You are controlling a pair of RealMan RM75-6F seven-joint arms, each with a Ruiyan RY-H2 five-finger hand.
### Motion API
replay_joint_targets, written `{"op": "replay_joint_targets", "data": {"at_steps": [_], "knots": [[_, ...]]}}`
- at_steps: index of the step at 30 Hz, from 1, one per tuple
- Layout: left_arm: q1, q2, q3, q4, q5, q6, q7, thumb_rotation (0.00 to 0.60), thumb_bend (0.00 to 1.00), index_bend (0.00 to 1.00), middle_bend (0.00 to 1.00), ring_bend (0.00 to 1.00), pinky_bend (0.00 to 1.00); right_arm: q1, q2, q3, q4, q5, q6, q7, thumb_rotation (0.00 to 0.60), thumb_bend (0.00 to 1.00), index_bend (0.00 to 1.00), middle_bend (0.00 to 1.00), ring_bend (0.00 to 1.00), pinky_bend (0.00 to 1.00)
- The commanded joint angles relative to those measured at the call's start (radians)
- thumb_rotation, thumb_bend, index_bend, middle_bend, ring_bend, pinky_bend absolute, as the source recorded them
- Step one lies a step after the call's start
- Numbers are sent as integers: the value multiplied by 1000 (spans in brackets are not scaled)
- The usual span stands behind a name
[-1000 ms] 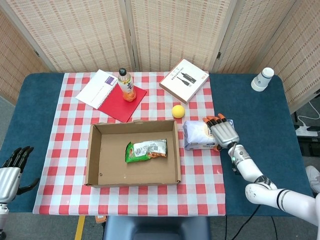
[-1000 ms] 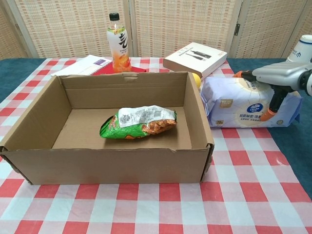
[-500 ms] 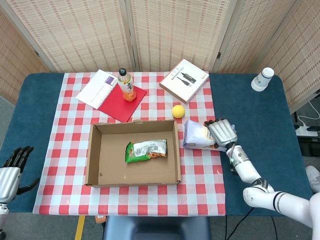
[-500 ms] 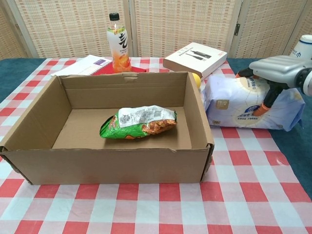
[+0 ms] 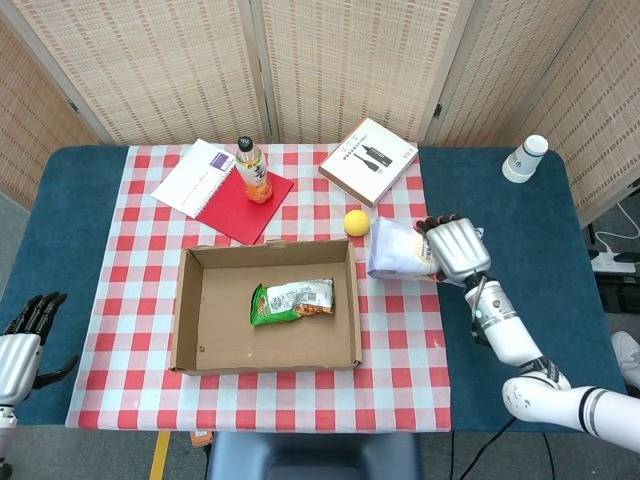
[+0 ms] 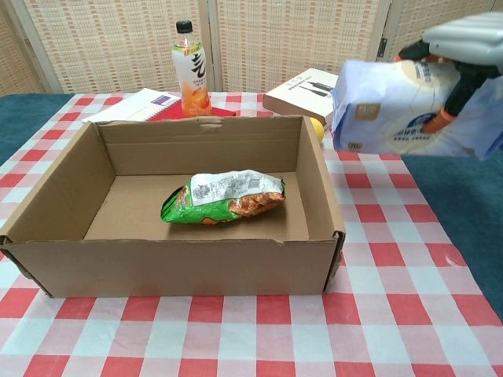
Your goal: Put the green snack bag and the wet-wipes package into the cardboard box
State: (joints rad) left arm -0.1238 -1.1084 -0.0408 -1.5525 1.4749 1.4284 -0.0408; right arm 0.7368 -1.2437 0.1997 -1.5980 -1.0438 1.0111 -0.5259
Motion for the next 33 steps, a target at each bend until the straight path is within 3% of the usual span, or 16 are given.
{"op": "replay_joint_targets", "data": {"at_steps": [1,7,14,22,30,33], "knots": [[1,0,0,-1,1,2,1,600,241,66,30,0,221,24,90,60,-141,56,63,-105,600,58,816,463,481,622],[2,2,-1,-2,0,4,-1,600,241,66,30,0,221,85,98,95,-269,78,91,-206,600,101,819,466,481,626],[3,5,-1,-1,1,8,-11,600,242,66,30,0,221,175,-15,110,-325,67,106,-270,600,101,829,472,490,639],[3,8,-7,9,-15,-1,-24,600,241,66,30,0,221,267,-213,101,-253,-30,112,-268,600,101,830,475,491,639],[7,16,-8,7,-23,-1,-34,600,241,66,30,0,221,306,-334,80,-177,-69,86,-207,600,102,832,485,506,657],[9,18,-9,8,-24,1,-40,600,241,66,30,0,221,310,-337,68,-160,-46,59,-205,600,59,693,463,430,586]]}}
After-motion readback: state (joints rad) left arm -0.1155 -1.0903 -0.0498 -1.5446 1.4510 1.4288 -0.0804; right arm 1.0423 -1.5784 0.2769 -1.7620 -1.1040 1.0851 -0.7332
